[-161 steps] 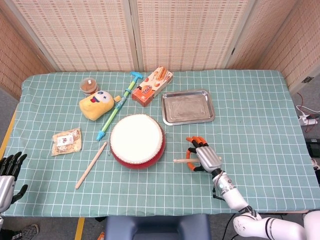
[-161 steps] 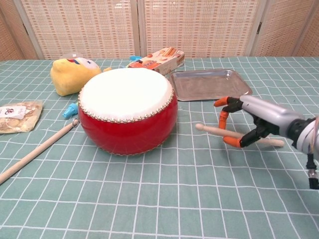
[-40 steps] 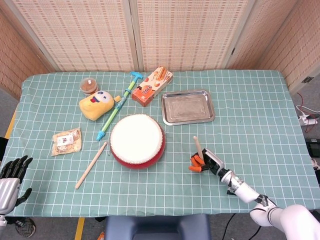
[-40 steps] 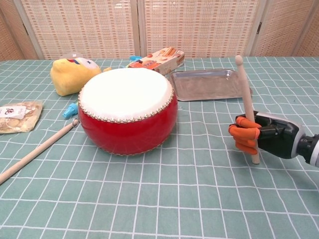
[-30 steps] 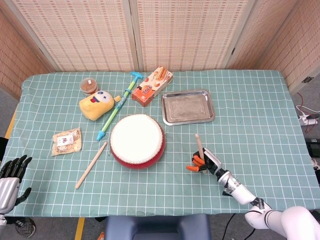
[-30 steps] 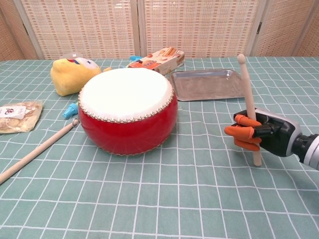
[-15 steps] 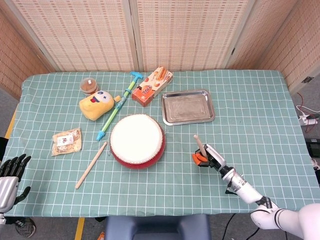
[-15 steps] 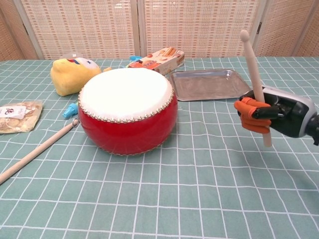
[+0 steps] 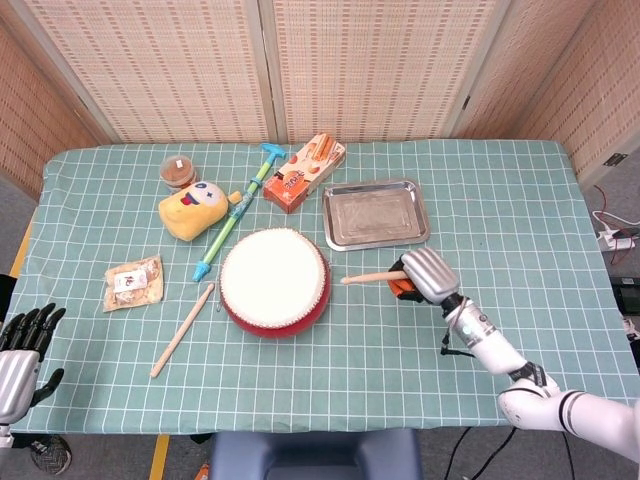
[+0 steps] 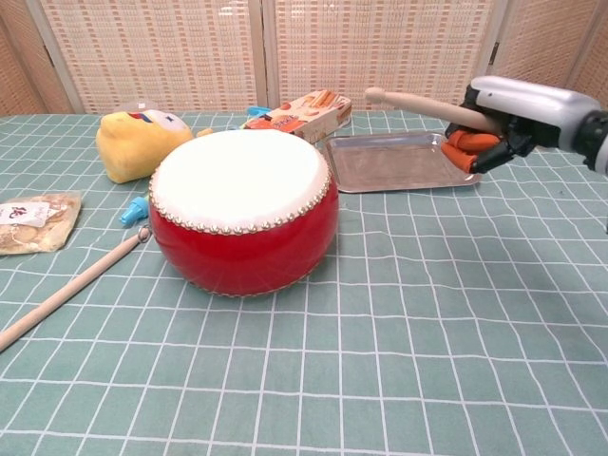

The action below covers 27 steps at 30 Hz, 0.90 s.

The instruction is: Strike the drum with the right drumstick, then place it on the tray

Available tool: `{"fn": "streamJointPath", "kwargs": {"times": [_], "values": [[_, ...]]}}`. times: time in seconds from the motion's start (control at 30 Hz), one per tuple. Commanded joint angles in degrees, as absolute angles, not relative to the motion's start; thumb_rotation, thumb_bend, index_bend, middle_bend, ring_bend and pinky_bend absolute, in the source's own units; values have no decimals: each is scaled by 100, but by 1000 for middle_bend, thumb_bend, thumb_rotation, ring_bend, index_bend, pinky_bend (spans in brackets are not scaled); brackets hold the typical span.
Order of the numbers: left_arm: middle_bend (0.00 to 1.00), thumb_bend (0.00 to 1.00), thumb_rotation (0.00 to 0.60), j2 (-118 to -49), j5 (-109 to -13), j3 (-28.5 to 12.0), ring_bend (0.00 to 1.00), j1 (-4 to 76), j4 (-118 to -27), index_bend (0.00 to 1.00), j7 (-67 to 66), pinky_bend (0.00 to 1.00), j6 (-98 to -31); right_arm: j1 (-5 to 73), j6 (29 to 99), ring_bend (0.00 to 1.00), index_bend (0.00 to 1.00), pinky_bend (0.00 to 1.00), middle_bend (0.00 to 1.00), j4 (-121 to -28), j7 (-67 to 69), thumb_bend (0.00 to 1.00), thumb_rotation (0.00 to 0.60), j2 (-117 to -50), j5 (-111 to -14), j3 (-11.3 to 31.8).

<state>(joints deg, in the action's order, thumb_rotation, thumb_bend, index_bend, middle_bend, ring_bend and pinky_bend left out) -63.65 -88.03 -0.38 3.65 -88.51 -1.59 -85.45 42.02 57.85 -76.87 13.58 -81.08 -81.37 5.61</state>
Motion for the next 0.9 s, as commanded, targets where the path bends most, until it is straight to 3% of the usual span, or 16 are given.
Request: {"fn": "streamJointPath", "kwargs": {"times": [0.03, 0.33, 0.73, 0.9], "values": [[0, 265, 600, -6365, -8817, -26, 0, 355, -8851, 0, -158, 0, -8558, 5179, 4805, 1000, 1000, 1000, 1000, -8450, -2171, 780, 600, -7936, -6253, 1294], [0, 264, 600, -6357, -8770, 1, 0, 291, -8777, 0, -82, 0, -8591, 5867, 4896, 1000, 1000, 1000, 1000, -7908, -3444, 780, 600, -8762, -5155, 1487], [0, 265, 600, -6372, -8782, -7, 0, 274, -8719, 0, 0, 0, -8629, 6429, 4997, 1000, 1000, 1000, 1000, -7456, -5108, 782, 600, -9241, -4365, 1012], [0, 265, 600, -6388, -8785, -13, 0, 282, -8696, 0, 15, 0, -8624, 6300, 5295, 1000, 1000, 1000, 1000, -7629, -4499, 781, 600, -9244, -4569, 1277]]}}
